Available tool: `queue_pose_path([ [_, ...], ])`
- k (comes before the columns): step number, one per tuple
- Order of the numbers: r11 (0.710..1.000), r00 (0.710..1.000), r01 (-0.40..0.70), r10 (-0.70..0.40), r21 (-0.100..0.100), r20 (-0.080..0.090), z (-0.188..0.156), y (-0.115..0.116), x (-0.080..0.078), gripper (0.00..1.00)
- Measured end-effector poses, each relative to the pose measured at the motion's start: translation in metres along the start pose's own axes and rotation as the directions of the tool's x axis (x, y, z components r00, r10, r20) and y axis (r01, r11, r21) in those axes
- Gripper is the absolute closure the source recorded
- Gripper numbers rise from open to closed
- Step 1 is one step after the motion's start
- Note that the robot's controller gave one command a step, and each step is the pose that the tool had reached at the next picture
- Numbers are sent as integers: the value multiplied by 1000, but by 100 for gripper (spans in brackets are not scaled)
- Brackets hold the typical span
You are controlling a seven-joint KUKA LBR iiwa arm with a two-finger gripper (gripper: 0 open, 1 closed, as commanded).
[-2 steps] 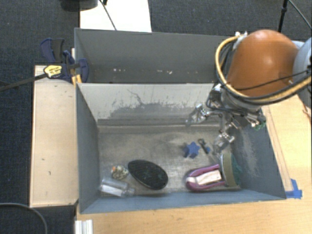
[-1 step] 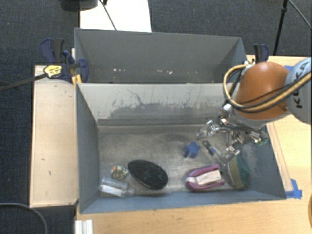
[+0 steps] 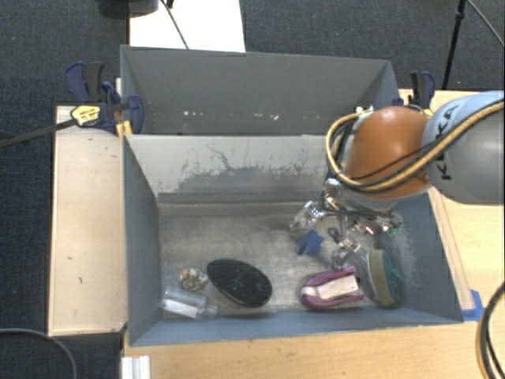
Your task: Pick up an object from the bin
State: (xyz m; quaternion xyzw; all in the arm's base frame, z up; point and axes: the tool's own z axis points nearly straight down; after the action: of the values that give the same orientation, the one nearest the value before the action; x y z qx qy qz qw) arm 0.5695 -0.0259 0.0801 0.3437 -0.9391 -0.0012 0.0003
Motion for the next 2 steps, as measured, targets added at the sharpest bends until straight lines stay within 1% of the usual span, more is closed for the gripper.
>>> queue_pose_path([
  [1, 1000, 1000, -5, 5, 3, 1, -2, -2, 1, 100],
  [2, 1000, 1000, -14, 13, 9, 9, -78, -2, -5, 100],
])
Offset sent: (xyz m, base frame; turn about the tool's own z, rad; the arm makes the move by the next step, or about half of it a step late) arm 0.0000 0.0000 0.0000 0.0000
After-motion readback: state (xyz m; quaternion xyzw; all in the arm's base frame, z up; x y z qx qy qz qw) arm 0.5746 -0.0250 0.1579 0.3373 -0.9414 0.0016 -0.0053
